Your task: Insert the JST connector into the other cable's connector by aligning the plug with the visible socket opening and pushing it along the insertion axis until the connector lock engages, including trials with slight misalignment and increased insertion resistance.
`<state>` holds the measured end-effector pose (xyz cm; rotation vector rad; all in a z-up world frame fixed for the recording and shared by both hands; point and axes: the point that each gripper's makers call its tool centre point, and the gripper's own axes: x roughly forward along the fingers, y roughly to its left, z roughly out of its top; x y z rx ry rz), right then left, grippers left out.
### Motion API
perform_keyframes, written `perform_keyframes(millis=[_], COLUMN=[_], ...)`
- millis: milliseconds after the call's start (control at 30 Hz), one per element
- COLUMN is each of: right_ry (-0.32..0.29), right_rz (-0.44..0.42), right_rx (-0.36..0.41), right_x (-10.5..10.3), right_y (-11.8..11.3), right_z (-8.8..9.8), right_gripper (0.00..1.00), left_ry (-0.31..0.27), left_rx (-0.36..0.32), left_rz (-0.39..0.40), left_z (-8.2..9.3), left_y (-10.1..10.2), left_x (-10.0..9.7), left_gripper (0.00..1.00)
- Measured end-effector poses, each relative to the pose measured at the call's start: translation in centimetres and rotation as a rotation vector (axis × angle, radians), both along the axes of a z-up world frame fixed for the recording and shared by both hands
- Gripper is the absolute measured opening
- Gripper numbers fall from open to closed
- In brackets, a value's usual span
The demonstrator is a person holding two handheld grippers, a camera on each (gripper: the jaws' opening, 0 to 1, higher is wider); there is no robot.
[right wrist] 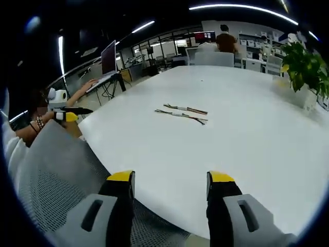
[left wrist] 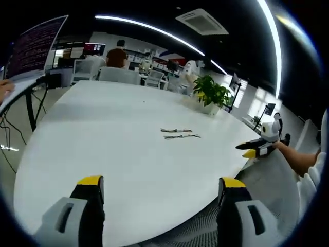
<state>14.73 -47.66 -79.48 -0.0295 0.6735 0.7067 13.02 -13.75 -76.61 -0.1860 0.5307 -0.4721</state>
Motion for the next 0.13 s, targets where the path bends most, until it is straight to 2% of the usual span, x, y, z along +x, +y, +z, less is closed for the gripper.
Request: perform_keyframes(millis=[133], right_ry=[0.002], right_rz=[-0.004], right_rx=[0.005], right_x=[0.01], right_y=[-0.06], right_z=[-0.04], right_gripper=[0.54], left_ry=[0.000], left_rx=[-0.005], left_rz=[-0.001], left_z=[-0.05], left_y=[-0.21], left_x=[0.04], left_gripper=[0.91])
